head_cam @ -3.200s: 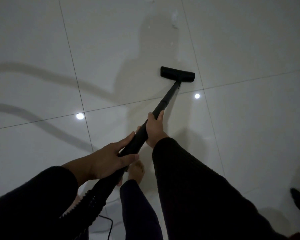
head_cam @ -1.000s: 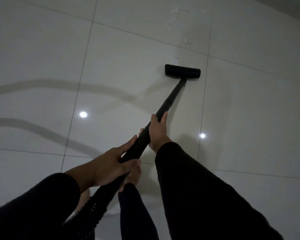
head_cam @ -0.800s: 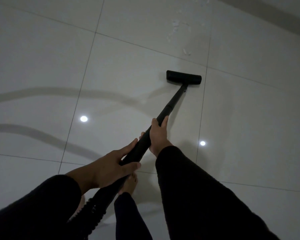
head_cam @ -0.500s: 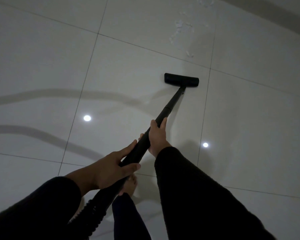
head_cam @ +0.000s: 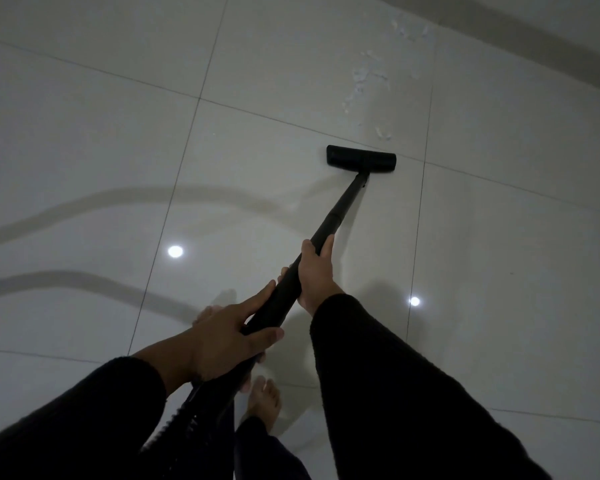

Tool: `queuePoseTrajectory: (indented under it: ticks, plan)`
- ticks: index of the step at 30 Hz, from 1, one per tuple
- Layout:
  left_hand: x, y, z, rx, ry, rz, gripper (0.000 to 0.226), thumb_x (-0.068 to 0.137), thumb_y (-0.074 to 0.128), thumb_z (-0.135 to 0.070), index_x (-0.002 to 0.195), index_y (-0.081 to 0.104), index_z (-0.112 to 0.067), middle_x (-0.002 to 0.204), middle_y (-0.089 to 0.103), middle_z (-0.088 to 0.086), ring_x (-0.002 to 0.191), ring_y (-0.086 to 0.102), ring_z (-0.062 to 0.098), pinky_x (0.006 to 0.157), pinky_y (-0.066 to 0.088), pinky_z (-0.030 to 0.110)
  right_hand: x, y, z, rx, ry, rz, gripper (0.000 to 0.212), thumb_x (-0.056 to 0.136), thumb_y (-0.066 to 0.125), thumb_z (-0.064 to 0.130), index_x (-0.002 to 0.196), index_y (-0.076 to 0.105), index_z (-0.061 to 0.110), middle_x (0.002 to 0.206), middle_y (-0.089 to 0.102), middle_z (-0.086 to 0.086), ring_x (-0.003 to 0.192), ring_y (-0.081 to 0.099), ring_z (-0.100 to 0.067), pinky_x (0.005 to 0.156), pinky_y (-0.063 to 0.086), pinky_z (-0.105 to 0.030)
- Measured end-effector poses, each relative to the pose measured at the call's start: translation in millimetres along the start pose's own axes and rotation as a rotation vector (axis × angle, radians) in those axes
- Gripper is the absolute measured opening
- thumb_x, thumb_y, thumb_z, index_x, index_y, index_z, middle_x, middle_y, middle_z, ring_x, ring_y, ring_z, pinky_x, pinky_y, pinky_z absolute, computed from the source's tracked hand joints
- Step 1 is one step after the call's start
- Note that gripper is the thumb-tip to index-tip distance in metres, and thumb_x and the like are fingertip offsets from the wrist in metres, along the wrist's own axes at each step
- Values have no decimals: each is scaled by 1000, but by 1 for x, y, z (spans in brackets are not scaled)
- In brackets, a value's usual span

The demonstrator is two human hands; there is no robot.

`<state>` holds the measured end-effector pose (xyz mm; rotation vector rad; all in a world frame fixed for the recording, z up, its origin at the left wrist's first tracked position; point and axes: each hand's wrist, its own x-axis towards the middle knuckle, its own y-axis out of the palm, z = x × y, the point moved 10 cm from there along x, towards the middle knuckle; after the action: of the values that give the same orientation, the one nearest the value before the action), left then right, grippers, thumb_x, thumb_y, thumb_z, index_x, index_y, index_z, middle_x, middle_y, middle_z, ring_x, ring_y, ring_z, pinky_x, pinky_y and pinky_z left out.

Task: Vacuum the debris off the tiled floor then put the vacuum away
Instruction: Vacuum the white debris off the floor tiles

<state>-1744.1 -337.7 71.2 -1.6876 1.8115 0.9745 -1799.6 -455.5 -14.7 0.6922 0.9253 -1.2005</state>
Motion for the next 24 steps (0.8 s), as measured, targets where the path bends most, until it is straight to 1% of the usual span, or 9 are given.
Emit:
queuePoseTrajectory:
  ticks: [3, 6, 10, 12, 14, 16, 19, 21, 24]
  plan:
    - [15, -19, -15, 11, -4, 17, 80, 91, 57, -26, 144, 2, -50, 71, 62, 10, 47, 61, 22, 56, 54, 34, 15, 11, 22, 16, -12, -19, 63, 103, 42, 30, 151, 7, 51, 134, 43, -11, 69, 54, -20, 58, 52, -32]
    - [30, -39, -33, 2, -15, 55, 80, 92, 56, -26, 143, -1, -51, 77, 61, 12, 47, 60, 21, 55, 53, 33, 31, 23, 44, 32, -20, -52, 63, 103, 43, 31, 150, 6, 50, 136, 42, -13, 69, 54, -21, 57, 51, -32]
    - [42, -74, -54, 52, -24, 65, 78, 92, 55, -28, 144, 1, -50, 76, 62, 10, 48, 60, 20, 52, 52, 31, 47, 48, 69, 67, -35, -68, 64, 102, 43, 29, 150, 6, 49, 138, 39, -12, 67, 52, -21, 55, 50, -31]
    - [46, -92, -62, 69, -36, 54, 78, 92, 55, -29, 145, 2, -49, 77, 63, 11, 53, 61, 21, 51, 51, 26, 52, 62, 79, 74, -37, -73, 64, 102, 43, 28, 151, 6, 49, 132, 39, -10, 68, 52, -21, 55, 50, -31]
    - [49, -112, -69, 106, -45, 42, 77, 91, 55, -31, 145, 2, -48, 84, 65, 14, 61, 63, 23, 51, 51, 22, 57, 78, 89, 83, -44, -64, 65, 102, 42, 27, 151, 5, 48, 125, 40, -9, 68, 51, -21, 56, 50, -32]
    - [51, -130, -75, 122, -53, 33, 77, 91, 55, -32, 145, 2, -47, 90, 67, 17, 65, 65, 25, 52, 52, 22, 62, 93, 97, 86, -40, -62, 65, 102, 42, 27, 151, 5, 48, 123, 40, -8, 68, 51, -21, 57, 50, -32]
    - [55, -148, -85, 100, -59, 45, 77, 92, 55, -30, 143, 2, -49, 79, 65, 12, 56, 63, 22, 52, 53, 25, 69, 110, 109, 91, -36, -59, 65, 102, 42, 27, 151, 4, 49, 122, 41, -8, 67, 51, -21, 58, 50, -33]
    - [59, -156, -93, 75, -62, 56, 77, 92, 56, -28, 143, 3, -51, 76, 62, 11, 49, 61, 20, 51, 53, 27, 75, 117, 118, 93, -40, -58, 65, 102, 42, 27, 151, 4, 49, 123, 40, -8, 69, 51, -21, 59, 50, -33]
    - [72, -166, -105, 59, -60, 59, 77, 92, 56, -29, 142, 4, -54, 73, 61, 10, 47, 61, 21, 53, 54, 32, 88, 122, 136, 82, -50, -64, 65, 102, 42, 27, 151, 5, 49, 128, 40, -8, 71, 52, -21, 60, 50, -33]
